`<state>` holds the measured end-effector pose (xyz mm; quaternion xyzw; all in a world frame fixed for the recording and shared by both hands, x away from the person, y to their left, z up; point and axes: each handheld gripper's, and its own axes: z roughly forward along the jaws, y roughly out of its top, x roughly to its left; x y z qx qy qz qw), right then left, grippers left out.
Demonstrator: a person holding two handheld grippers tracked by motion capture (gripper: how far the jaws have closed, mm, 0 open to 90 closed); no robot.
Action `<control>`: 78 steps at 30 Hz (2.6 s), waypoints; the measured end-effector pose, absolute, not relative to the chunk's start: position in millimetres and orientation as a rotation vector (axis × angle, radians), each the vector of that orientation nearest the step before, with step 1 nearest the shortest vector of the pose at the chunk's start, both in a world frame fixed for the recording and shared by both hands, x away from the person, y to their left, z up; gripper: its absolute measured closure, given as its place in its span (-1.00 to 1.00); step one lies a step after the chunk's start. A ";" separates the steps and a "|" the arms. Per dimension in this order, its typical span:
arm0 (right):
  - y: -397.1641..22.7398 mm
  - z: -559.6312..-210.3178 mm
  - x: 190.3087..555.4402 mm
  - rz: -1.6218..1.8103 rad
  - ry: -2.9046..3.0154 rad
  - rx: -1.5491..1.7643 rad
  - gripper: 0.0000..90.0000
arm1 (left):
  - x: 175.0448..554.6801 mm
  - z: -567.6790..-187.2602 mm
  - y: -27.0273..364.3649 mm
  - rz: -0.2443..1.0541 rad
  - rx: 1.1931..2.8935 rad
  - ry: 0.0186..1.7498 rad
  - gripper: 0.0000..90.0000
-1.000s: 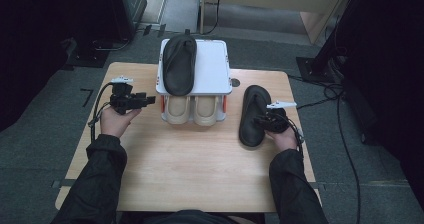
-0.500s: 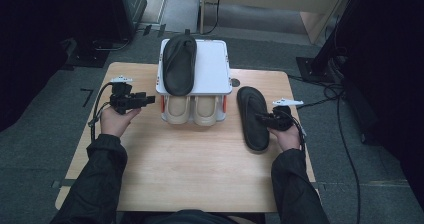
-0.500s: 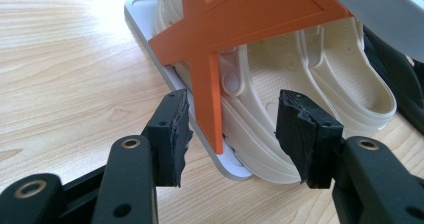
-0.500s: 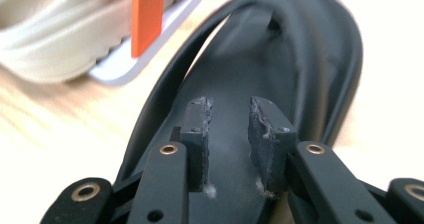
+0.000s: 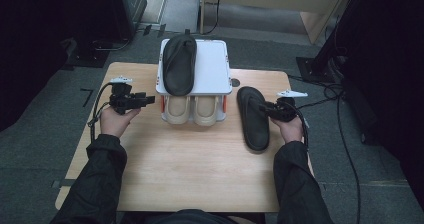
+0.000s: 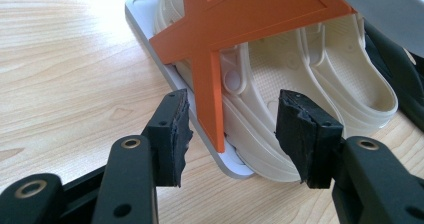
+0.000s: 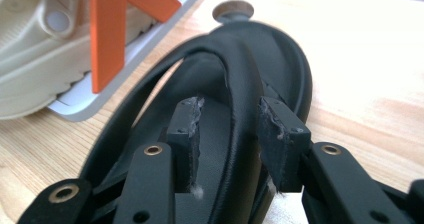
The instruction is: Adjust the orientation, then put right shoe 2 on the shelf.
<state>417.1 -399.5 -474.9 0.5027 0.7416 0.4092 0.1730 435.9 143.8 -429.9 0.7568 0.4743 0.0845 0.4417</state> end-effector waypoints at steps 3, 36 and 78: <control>-400.0 -480.4 419.5 1.139 2.109 1.433 0.34 | 435.9 -429.6 144.1 0.212 1.879 1.174 0.05; -388.5 -482.8 422.1 1.055 2.063 1.673 0.64 | 436.8 -433.8 151.1 0.215 1.839 1.199 0.08; -377.5 -361.8 454.8 1.009 1.994 1.681 0.64 | 437.8 -435.2 154.4 0.202 1.835 1.180 0.07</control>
